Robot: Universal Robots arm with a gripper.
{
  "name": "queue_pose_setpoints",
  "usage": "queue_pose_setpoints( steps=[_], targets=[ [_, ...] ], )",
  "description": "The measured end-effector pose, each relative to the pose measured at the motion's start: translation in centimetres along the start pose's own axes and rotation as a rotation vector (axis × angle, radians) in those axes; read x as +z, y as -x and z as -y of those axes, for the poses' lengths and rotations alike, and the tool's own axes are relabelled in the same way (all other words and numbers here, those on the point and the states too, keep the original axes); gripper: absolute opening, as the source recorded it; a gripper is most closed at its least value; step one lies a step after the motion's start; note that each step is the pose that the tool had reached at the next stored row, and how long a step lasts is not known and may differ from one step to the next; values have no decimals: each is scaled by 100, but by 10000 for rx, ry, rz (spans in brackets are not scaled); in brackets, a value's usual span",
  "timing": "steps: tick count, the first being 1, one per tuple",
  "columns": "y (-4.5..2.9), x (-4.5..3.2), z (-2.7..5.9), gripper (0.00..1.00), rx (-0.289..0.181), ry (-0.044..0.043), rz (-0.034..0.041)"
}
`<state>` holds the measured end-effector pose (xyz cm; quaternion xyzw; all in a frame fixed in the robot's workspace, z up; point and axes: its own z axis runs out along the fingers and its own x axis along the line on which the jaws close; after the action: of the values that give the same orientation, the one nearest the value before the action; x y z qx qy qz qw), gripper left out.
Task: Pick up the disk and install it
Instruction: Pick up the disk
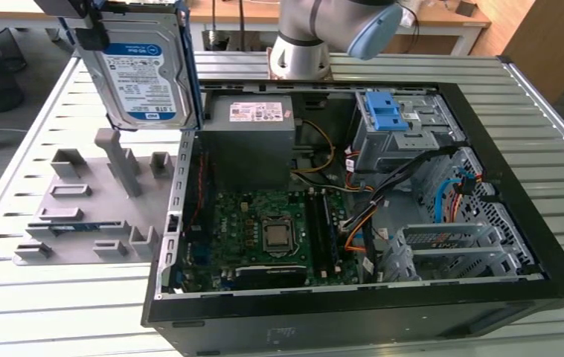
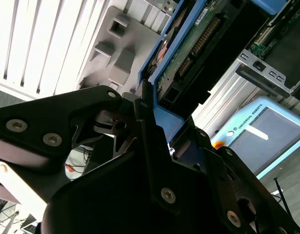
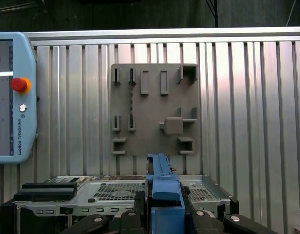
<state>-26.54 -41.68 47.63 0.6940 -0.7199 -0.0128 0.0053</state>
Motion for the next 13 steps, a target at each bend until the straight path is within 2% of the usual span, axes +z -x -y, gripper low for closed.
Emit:
queue_pose_setpoints(
  steps=[13],
  targets=[
    [1,-3,118,36,0,0,0]
  ],
)
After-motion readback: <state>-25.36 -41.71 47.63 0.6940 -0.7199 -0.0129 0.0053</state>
